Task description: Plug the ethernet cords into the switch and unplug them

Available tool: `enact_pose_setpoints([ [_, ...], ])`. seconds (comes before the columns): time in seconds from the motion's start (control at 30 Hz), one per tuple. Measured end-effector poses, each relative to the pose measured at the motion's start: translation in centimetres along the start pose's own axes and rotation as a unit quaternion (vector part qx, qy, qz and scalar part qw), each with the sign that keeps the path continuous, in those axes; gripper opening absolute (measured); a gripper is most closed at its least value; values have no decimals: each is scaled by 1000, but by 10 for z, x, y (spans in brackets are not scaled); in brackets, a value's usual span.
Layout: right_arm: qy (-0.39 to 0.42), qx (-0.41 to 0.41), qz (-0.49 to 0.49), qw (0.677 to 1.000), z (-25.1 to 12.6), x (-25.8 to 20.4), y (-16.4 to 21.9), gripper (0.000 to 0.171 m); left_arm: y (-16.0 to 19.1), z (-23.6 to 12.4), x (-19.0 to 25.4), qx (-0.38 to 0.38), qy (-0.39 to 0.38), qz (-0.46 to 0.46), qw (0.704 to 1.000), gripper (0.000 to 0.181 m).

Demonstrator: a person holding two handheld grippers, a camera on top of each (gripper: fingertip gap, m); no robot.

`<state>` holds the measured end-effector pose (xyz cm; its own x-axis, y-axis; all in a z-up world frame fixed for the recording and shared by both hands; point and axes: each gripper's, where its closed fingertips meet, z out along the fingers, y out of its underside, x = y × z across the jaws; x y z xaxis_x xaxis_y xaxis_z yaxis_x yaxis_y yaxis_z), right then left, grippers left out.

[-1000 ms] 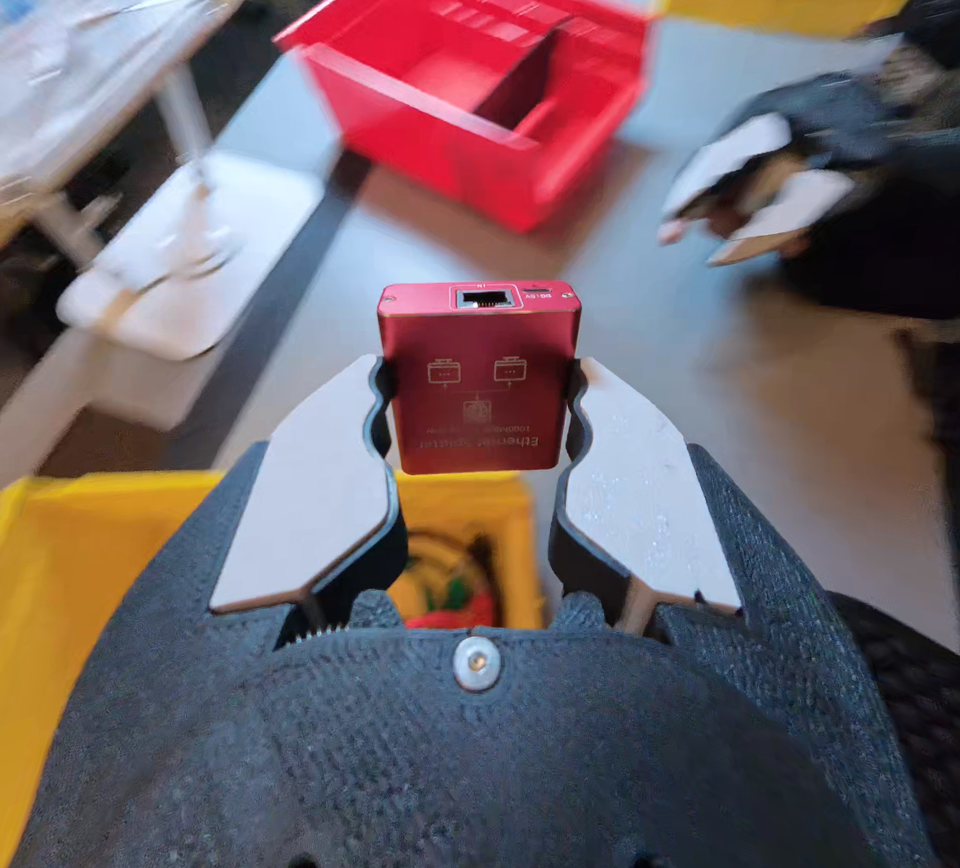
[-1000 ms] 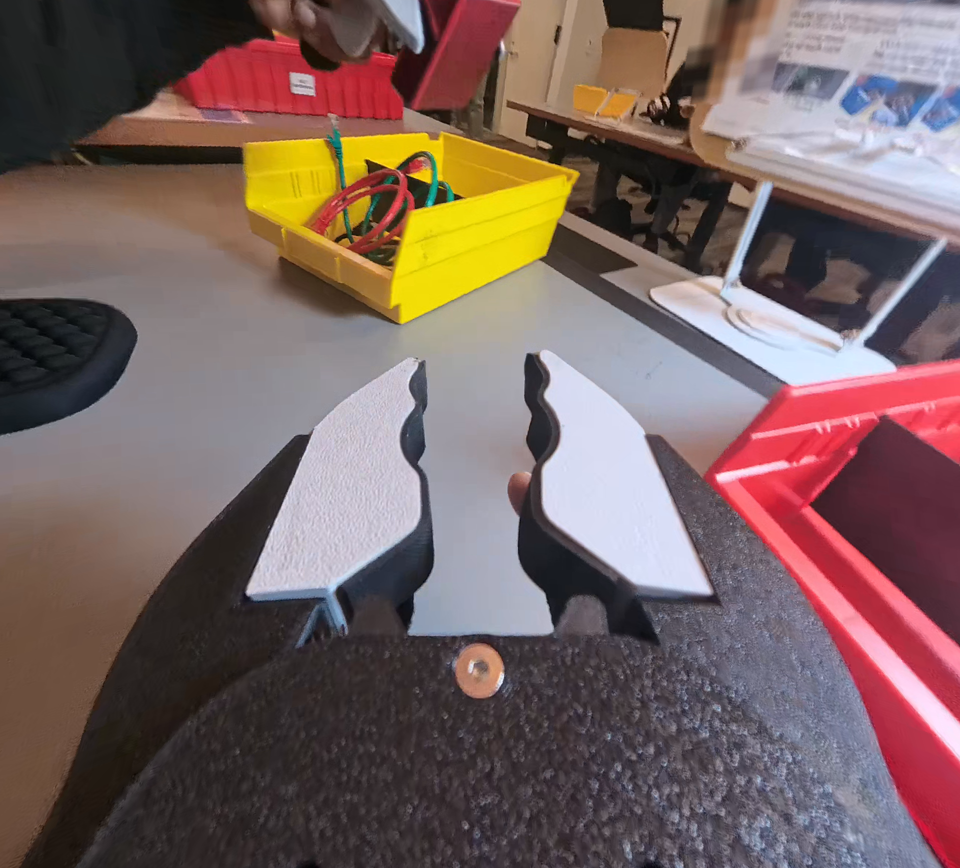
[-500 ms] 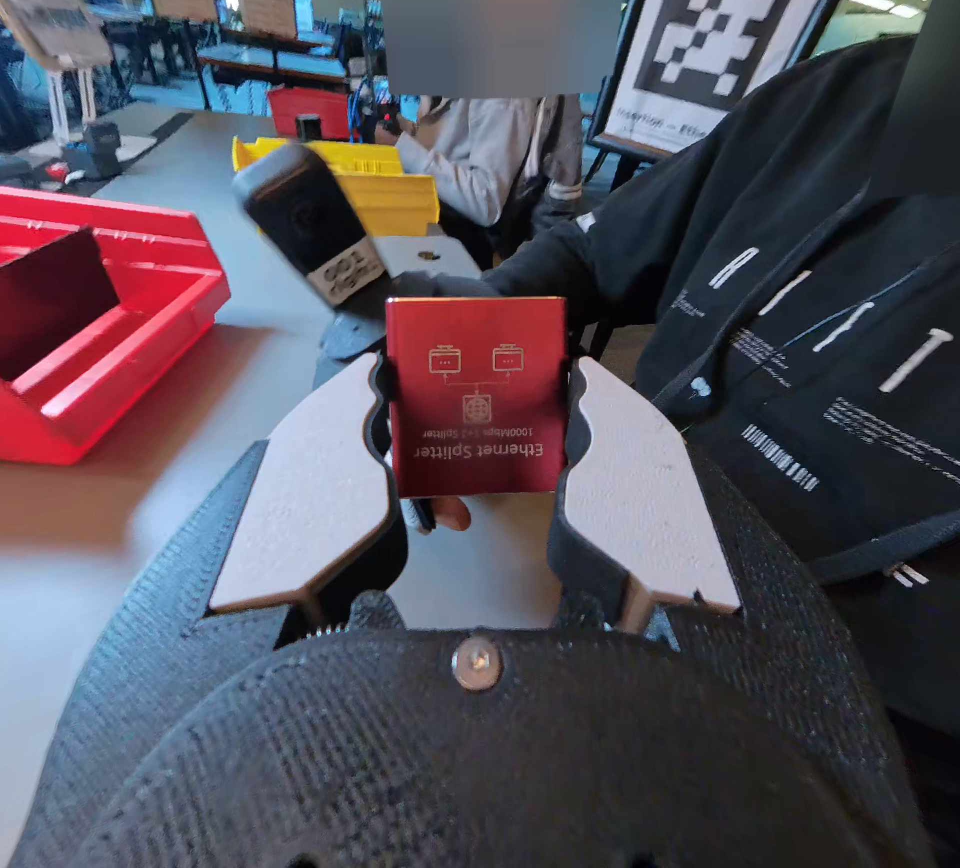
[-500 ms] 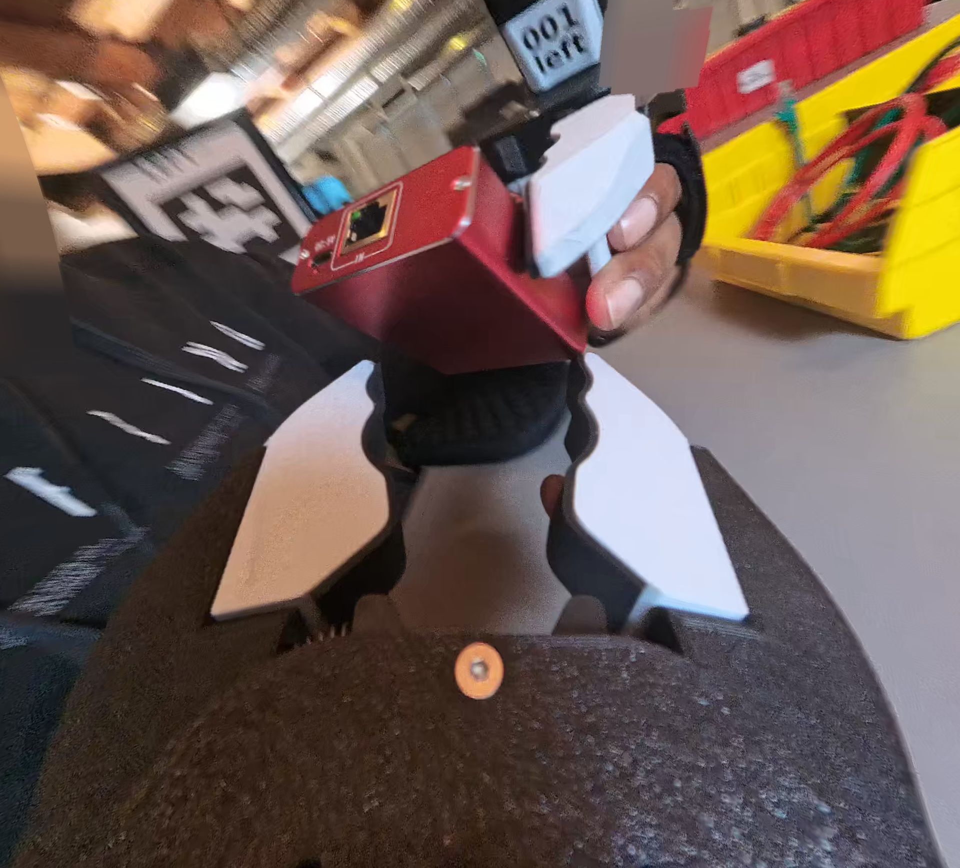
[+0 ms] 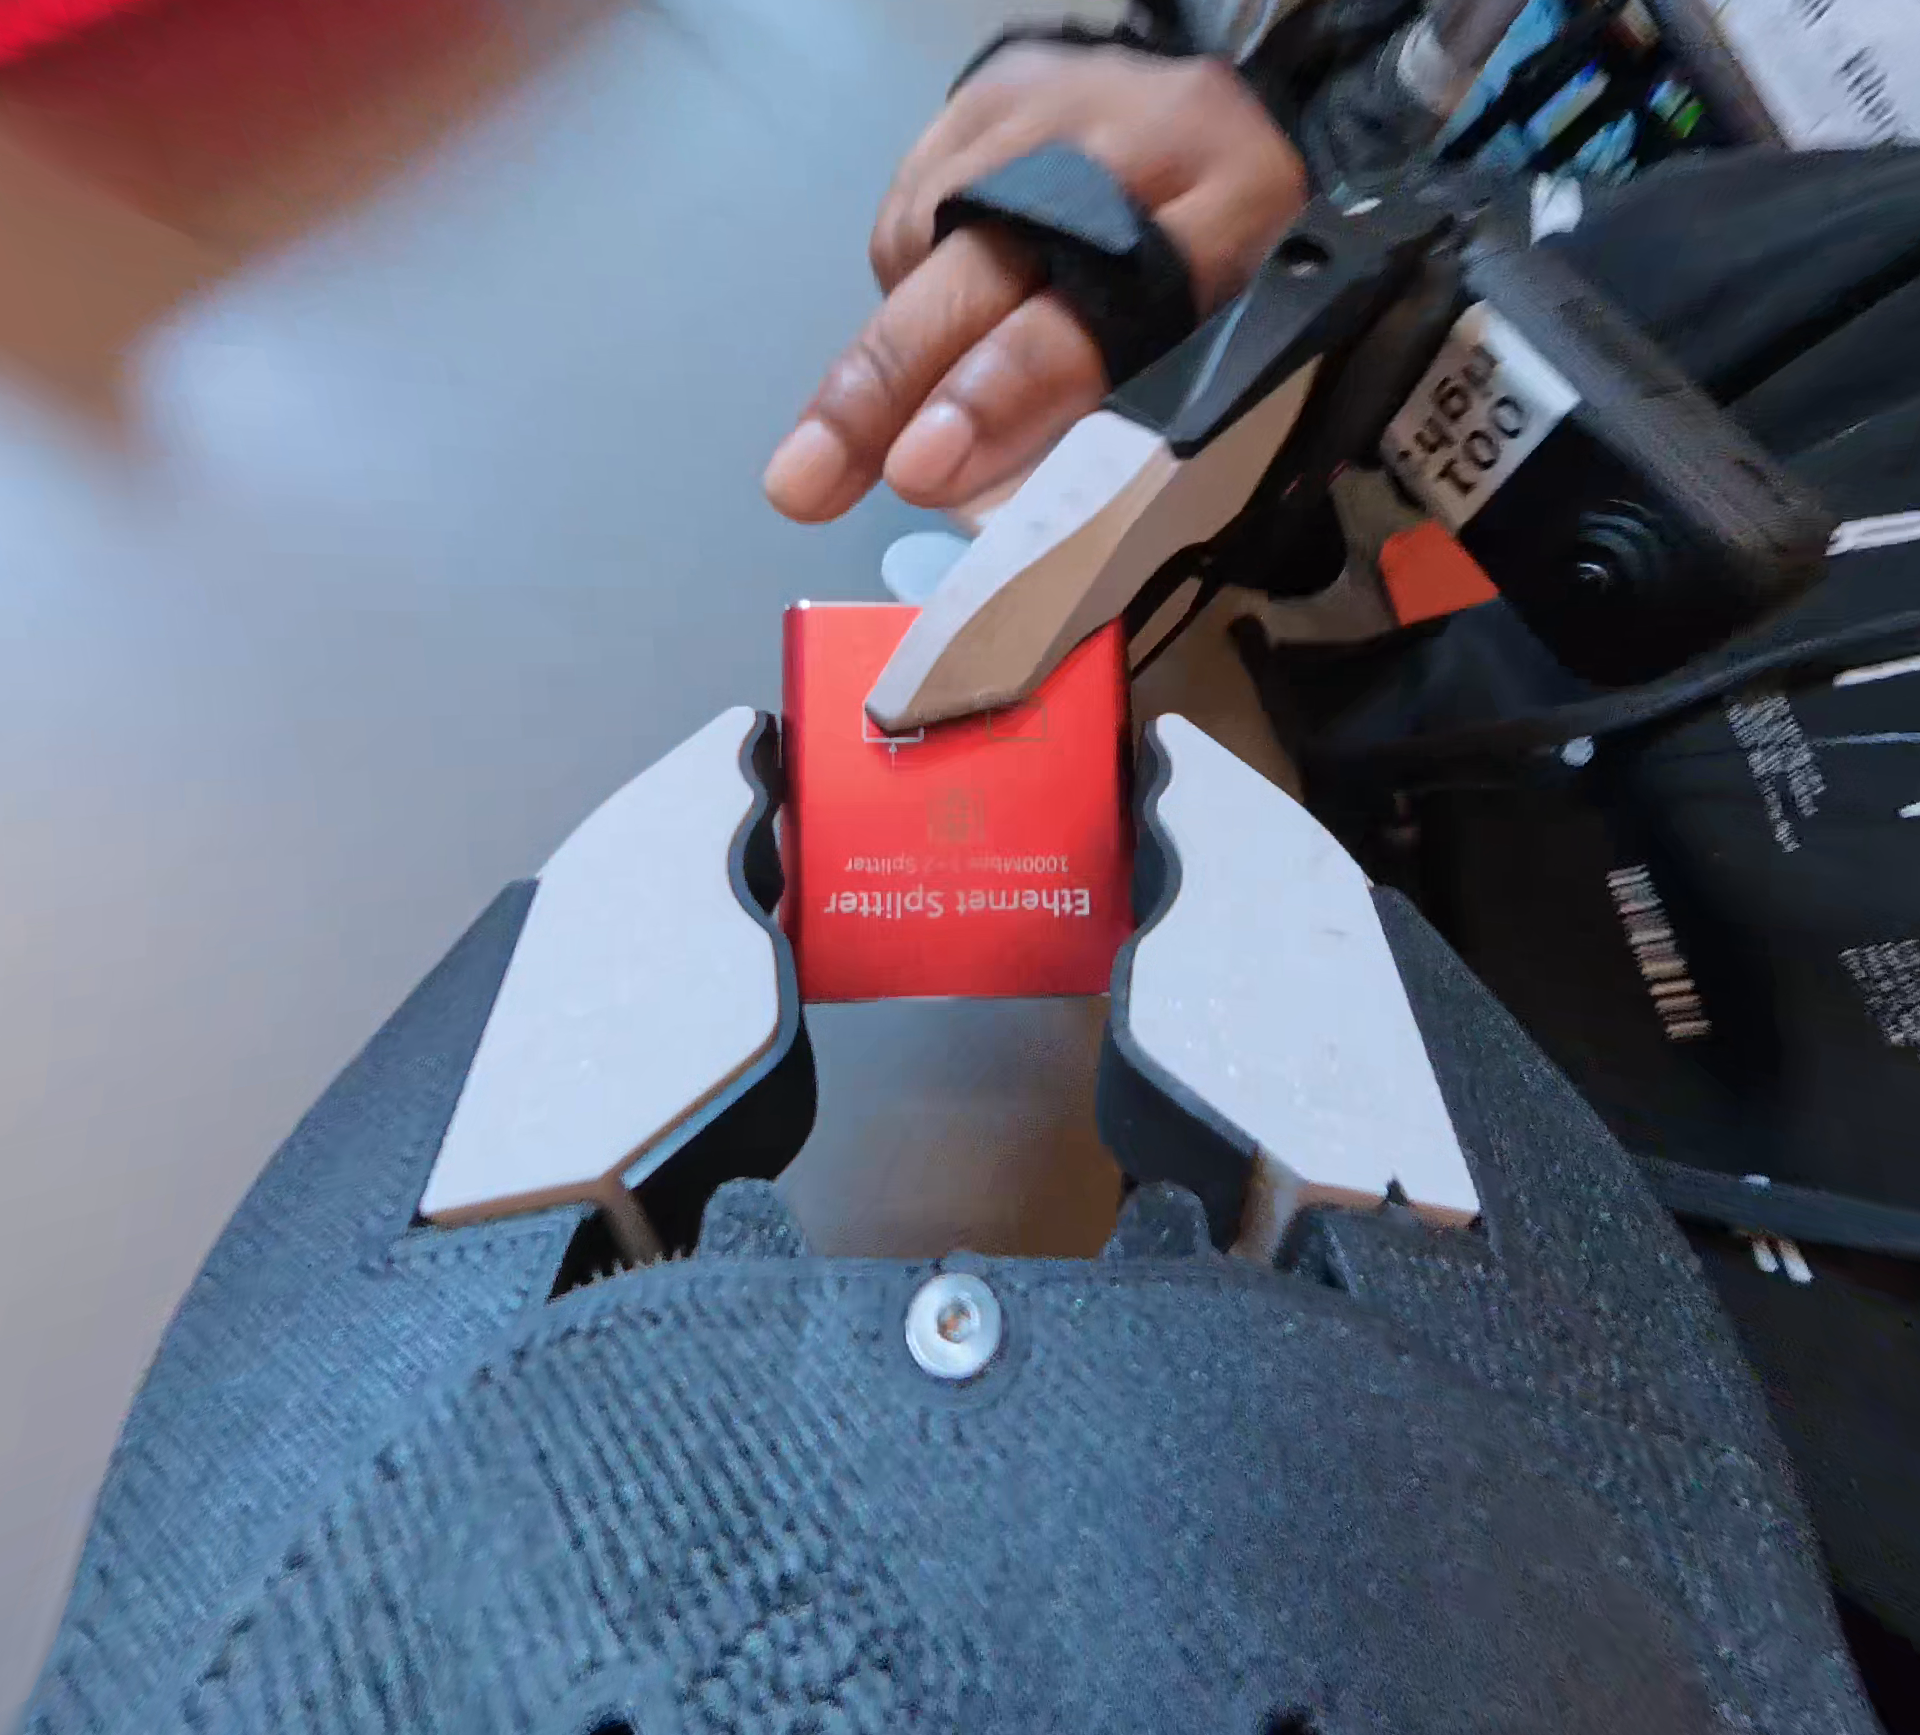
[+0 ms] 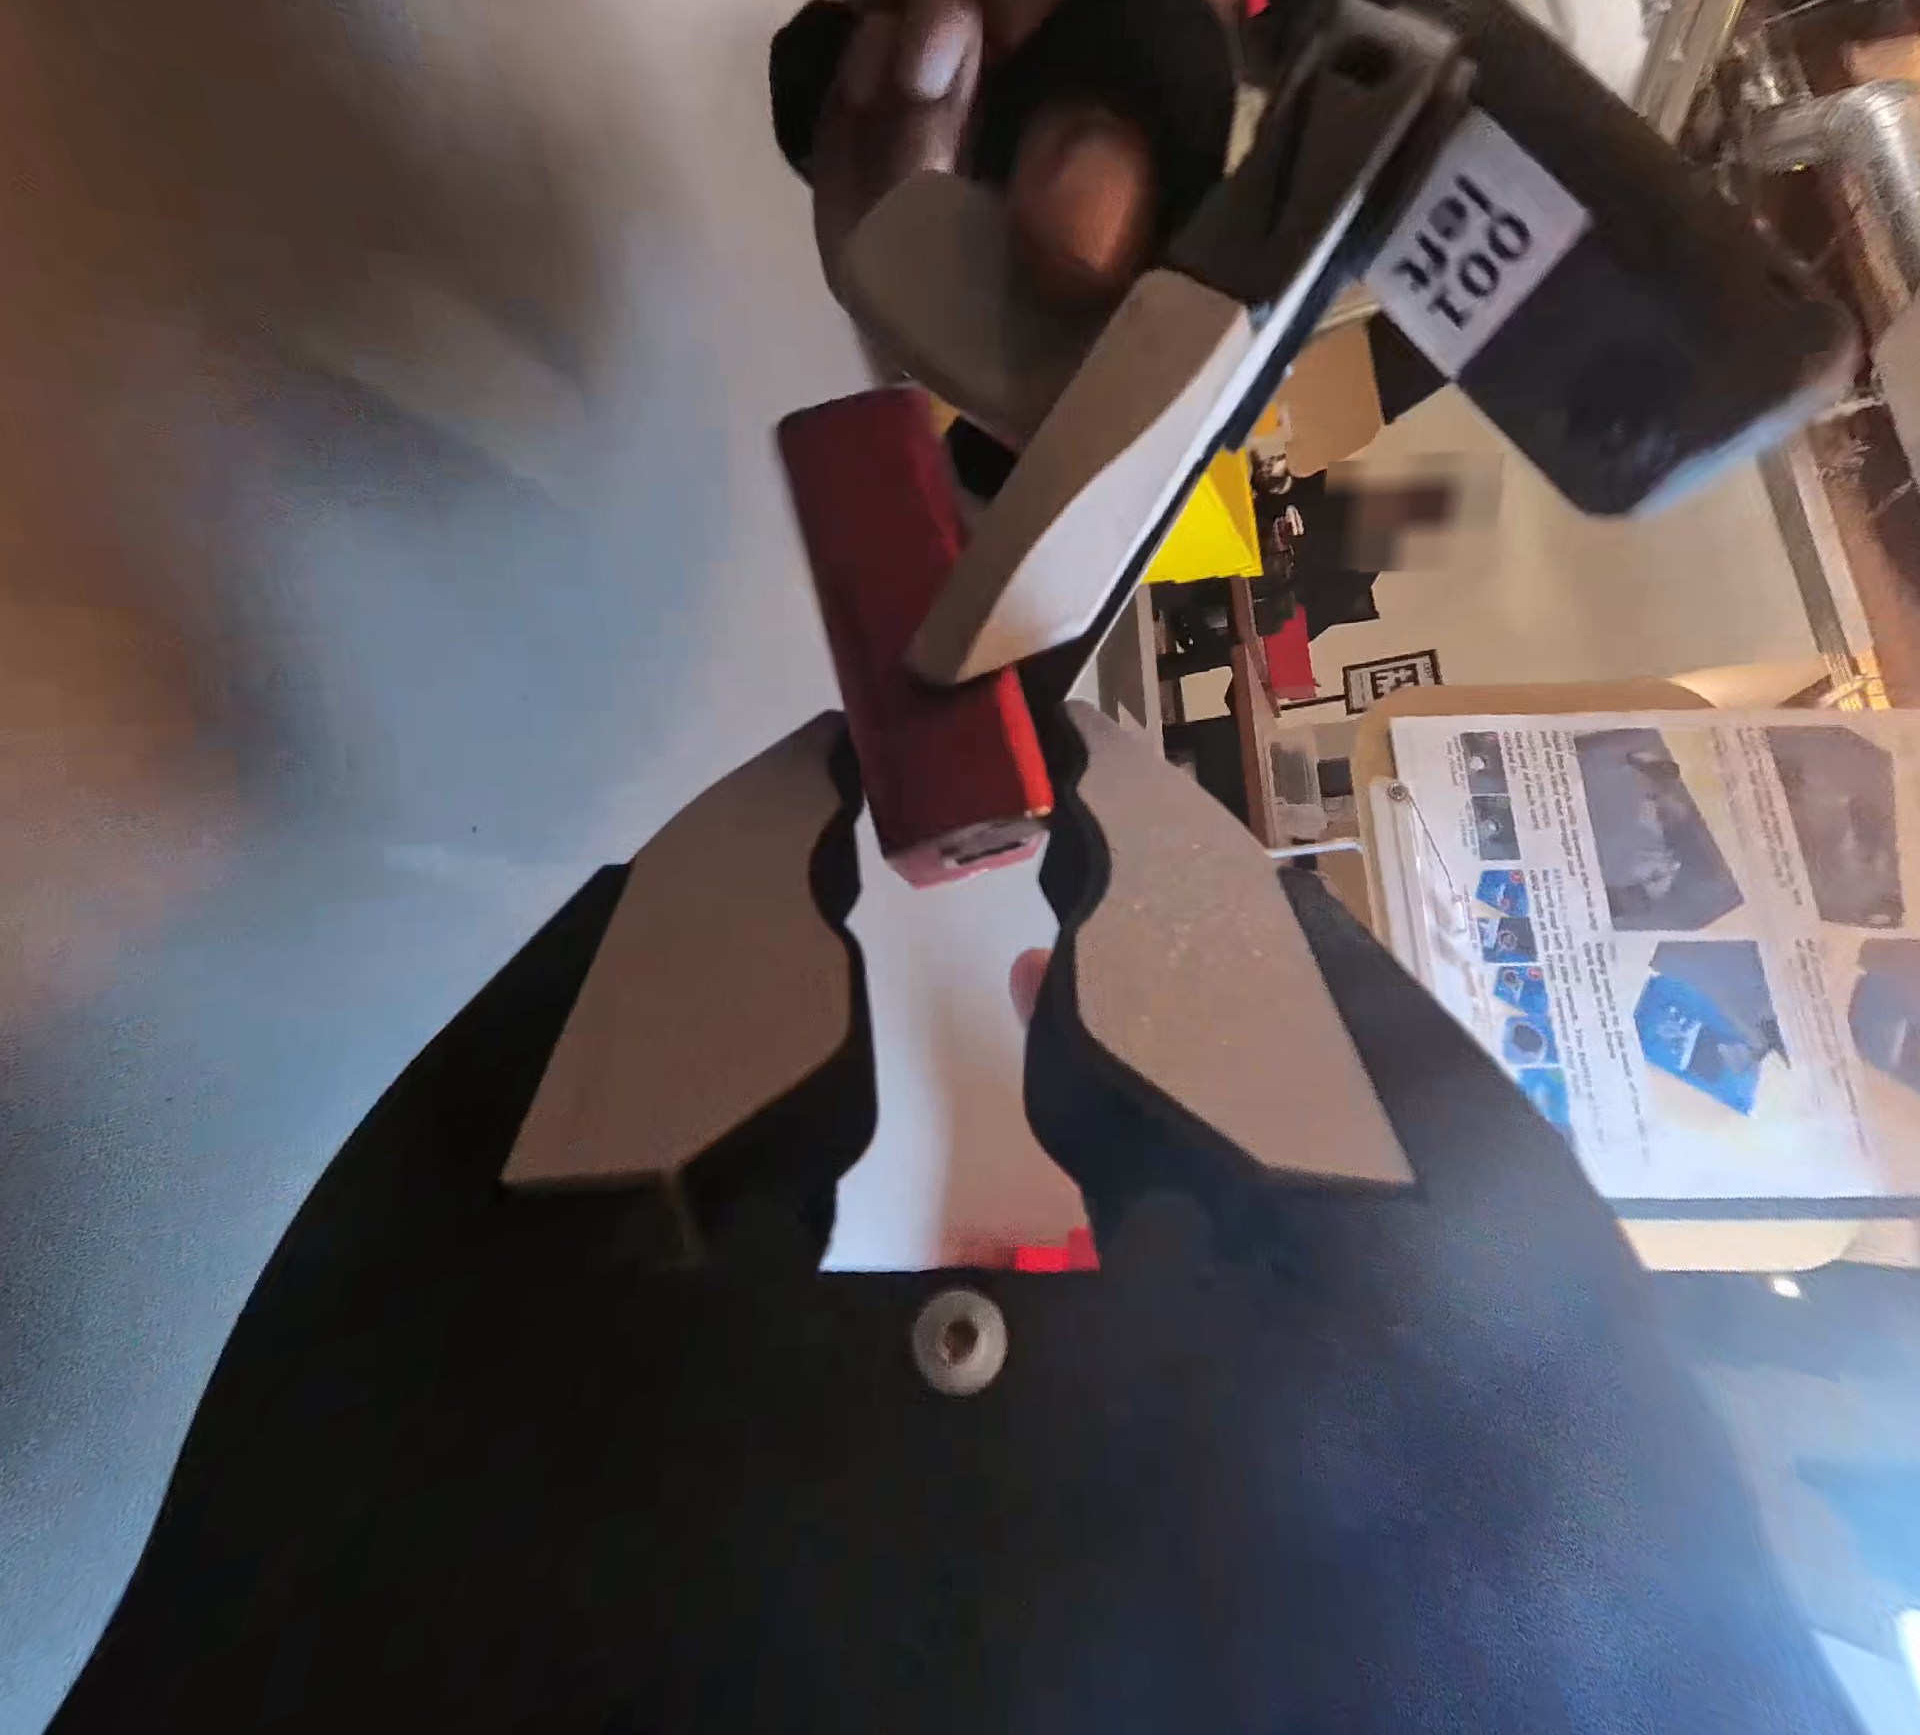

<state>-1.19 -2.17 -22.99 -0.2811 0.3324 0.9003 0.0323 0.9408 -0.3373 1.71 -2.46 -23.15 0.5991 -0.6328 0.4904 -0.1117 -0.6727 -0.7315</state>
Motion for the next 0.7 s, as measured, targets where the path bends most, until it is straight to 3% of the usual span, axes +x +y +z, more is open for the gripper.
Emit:
enact_pose_setpoints([
  [0.03, 11, 14, 21, 1000, -3, 6, -1, 30, -9, -5, 5, 26, 12, -5, 1000, 65],
  [0.1, 27, 31, 80, 996, -10, 21, 1, 29, -27, -21, 11, 77, 16, 18, 997, 64],
  [0.2, 22, 89, 208, 974, -20, 37, 2, 28, -47, -44, 31, 145, 6, 123, 982, 65],
  [0.33, -6, 172, 351, 920, -33, 50, -5, 28, -38, -39, 28, 94, -106, 250, 958, 66],
  [0.43, -42, 175, 369, 912, -30, 42, -10, 28, -43, -32, 20, 96, -163, 285, 940, 36],
  [0.7, -85, 110, 331, 934, -23, 21, -9, 38, -18, -23, 3, 57, -126, 294, 946, 27],
])
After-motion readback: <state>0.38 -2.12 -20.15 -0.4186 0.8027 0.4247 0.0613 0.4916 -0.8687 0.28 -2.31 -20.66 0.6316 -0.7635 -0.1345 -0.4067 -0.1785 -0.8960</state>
